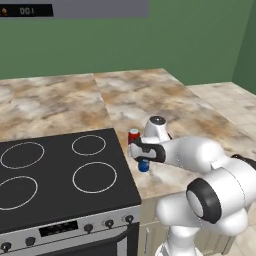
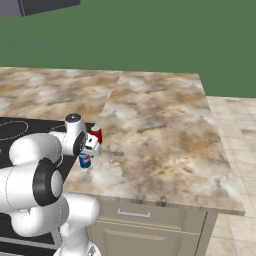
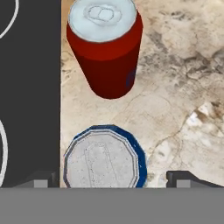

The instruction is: Four empty soda cans are scattered around the kitchen. Gather all the cans and cluster them next to the stove for recycling.

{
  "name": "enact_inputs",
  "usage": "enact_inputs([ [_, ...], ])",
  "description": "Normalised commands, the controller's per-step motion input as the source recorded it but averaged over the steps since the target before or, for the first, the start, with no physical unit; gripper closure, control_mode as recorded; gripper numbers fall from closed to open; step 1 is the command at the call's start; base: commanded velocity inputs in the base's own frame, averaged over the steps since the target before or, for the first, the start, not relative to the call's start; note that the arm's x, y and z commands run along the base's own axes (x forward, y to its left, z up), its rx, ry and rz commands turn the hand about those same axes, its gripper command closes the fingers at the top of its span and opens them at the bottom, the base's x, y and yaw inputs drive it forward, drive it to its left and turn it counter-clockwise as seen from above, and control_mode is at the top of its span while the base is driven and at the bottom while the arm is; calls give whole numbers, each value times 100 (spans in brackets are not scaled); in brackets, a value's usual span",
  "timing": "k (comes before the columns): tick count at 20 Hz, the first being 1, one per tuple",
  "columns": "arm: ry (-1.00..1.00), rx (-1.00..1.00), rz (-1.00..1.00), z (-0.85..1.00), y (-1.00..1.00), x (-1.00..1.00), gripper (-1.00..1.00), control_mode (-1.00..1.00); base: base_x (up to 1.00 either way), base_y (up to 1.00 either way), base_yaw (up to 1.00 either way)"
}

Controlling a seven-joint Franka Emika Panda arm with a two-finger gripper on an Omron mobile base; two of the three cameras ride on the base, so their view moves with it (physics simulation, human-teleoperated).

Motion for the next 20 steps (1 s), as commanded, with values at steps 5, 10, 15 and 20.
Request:
enact_inputs([
  [5,0,0,-1,28,-4,3,-100,-100,0,0,0],
  [10,-2,0,-2,23,-5,-10,-100,-100,0,0,0],
  [15,-2,0,-6,11,0,-38,-100,-100,0,0,0],
  [20,17,-1,-6,36,0,-21,-100,-100,0,0,0],
])
